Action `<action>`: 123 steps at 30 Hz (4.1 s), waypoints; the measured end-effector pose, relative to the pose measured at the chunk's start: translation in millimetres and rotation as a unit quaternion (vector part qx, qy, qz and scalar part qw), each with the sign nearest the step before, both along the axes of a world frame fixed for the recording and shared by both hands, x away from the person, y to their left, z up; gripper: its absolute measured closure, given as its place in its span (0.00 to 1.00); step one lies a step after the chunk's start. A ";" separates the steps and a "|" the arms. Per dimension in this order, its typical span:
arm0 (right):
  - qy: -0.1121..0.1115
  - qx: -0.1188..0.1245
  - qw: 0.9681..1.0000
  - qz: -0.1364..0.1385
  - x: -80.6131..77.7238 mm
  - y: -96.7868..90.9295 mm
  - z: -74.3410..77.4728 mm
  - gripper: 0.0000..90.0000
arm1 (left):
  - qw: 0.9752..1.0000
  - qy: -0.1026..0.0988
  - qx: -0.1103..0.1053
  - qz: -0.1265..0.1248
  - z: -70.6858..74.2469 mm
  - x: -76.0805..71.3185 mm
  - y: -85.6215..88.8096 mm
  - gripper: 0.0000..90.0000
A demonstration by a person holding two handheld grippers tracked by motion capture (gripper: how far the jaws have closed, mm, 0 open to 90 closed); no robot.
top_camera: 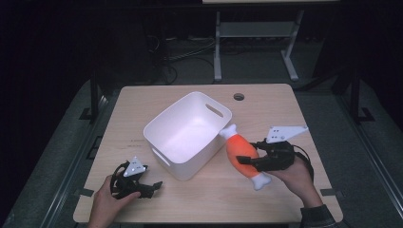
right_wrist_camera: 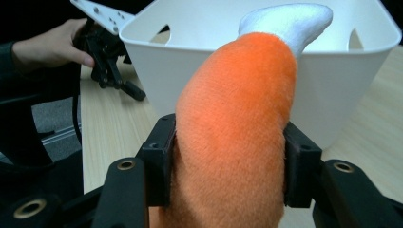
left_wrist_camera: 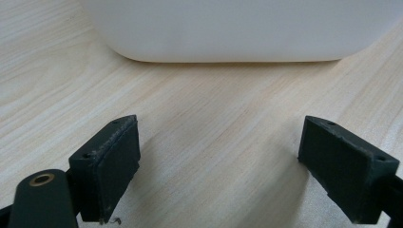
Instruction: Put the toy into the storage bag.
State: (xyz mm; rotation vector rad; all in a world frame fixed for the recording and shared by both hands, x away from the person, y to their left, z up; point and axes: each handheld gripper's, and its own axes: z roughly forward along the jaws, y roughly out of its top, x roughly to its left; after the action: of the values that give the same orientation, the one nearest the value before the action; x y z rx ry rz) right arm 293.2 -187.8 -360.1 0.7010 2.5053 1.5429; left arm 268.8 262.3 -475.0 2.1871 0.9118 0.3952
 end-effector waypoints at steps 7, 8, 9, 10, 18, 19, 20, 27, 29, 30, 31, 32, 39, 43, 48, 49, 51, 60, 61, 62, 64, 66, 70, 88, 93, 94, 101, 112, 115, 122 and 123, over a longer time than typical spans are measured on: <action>-0.017 0.012 1.000 0.003 5.0 4.4 12.8 0.53 | 1.000 0.000 0.001 -0.001 0.1 0.0 0.1 0.14; -0.018 0.013 1.000 0.003 5.7 5.4 14.1 0.53 | 1.000 0.000 0.000 0.000 0.0 0.0 0.0 0.14; -0.020 0.014 1.000 0.003 6.6 6.1 15.4 0.53 | 1.000 0.000 0.000 0.000 0.0 0.0 0.0 0.14; -0.022 0.016 1.000 0.004 7.5 6.6 16.1 0.53 | 1.000 0.000 0.000 0.000 0.0 0.0 0.0 0.14; -0.034 0.026 0.999 0.007 16.7 12.7 24.4 0.53 | 1.000 0.000 0.000 0.000 0.0 0.0 0.0 0.14; -0.035 0.027 0.999 0.007 18.0 13.8 25.2 0.53 | 1.000 0.000 0.000 0.000 0.0 0.0 0.0 0.14; -0.035 0.027 0.999 0.008 19.3 15.0 26.0 0.53 | 1.000 0.000 0.000 0.000 -0.1 0.0 -0.1 0.14; -0.040 0.028 0.999 0.017 28.4 24.7 30.7 0.53 | 1.000 0.000 0.000 0.000 0.0 0.0 0.0 0.14; -0.039 0.028 0.999 0.021 31.5 27.6 32.6 0.53 | 1.000 0.000 0.000 0.000 0.0 0.0 0.0 0.14; -0.039 0.027 0.999 0.022 32.5 28.7 33.2 0.53 | 1.000 0.000 0.000 0.000 0.0 0.0 0.0 0.14; -0.039 0.024 0.999 0.023 33.9 30.2 34.2 0.53 | 1.000 0.000 0.000 0.000 0.0 0.1 0.0 0.14; -0.039 0.022 0.999 0.025 35.6 31.7 35.4 0.53 | 1.000 0.000 0.000 0.000 0.0 0.1 0.0 0.14; -0.036 0.016 0.999 0.037 47.7 41.1 42.2 0.52 | 1.000 -0.001 -0.001 0.000 -0.2 0.0 -0.1 0.14; -0.036 0.013 0.998 0.040 52.5 46.9 44.8 0.52 | 1.000 -0.001 -0.001 0.000 -0.2 0.1 -0.1 0.14; -0.037 0.006 0.998 0.047 57.7 55.2 48.8 0.52 | 1.000 -0.001 -0.001 0.000 -0.2 0.0 -0.1 0.14; -0.039 0.004 0.998 0.048 58.9 56.8 49.8 0.52 | 1.000 -0.001 -0.001 0.000 -0.2 0.0 -0.1 0.14; -0.039 0.002 0.998 0.052 60.8 60.6 52.2 0.52 | 1.000 -0.001 -0.001 0.000 -0.2 0.1 -0.1 0.14; -0.044 -0.010 0.997 0.069 69.5 79.6 60.7 0.52 | 1.000 -0.001 -0.001 0.000 -0.2 0.0 -0.1 0.14; -0.044 -0.011 0.996 0.072 70.3 81.1 60.9 0.52 | 1.000 -0.001 -0.001 0.000 -0.2 0.0 -0.1 0.14; -0.045 -0.012 0.996 0.074 71.2 82.7 61.0 0.52 | 1.000 -0.001 -0.001 0.000 -0.2 0.0 -0.1 0.14; -0.044 -0.015 0.996 0.077 73.1 87.2 61.5 0.52 | 1.000 -0.001 -0.001 0.000 -0.2 0.1 -0.1 0.14; -0.046 -0.016 0.995 0.082 76.1 92.4 62.7 0.52 | 1.000 -0.001 -0.001 0.000 -0.2 0.1 0.0 0.14; -0.046 -0.020 0.995 0.090 80.7 101.9 66.2 0.52 | 1.000 -0.001 -0.001 0.000 -0.2 0.1 0.0 0.14; -0.042 -0.030 0.992 0.119 101.7 153.1 69.7 0.52 | 1.000 -0.001 0.000 0.000 -0.2 0.1 0.0 0.14; -0.042 -0.033 0.990 0.128 105.6 168.0 65.1 0.51 | 1.000 -0.001 0.000 0.000 -0.3 0.1 0.0 0.14; -0.043 -0.032 0.990 0.129 106.1 170.8 64.1 0.51 | 1.000 -0.001 -0.001 0.000 -0.3 0.1 -0.1 0.14; -0.044 -0.038 0.989 0.139 106.7 190.1 56.0 0.50 | 1.000 -0.001 0.000 0.000 -0.3 0.1 -0.1 0.14; -0.050 -0.054 0.987 0.145 104.4 209.5 41.5 0.49 | 1.000 -0.001 0.000 0.000 -0.3 0.1 -0.1 0.14; -0.047 -0.056 0.986 0.150 103.3 213.8 38.1 0.48 | 1.000 -0.001 0.000 0.000 -0.3 0.1 -0.1 0.14; -0.040 -0.065 0.985 0.154 102.7 219.7 32.4 0.48 | 1.000 -0.001 0.000 0.000 -0.3 0.1 0.0 0.14; -0.039 -0.066 0.985 0.155 102.7 220.3 31.6 0.48 | 1.000 -0.002 0.000 0.000 -0.3 0.1 -0.1 0.14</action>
State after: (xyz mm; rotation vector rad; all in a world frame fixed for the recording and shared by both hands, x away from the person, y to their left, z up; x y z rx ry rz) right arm 395.9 32.5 -328.5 0.2358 2.7232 1.4384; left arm 268.9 262.3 -475.3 2.1861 0.9096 0.3983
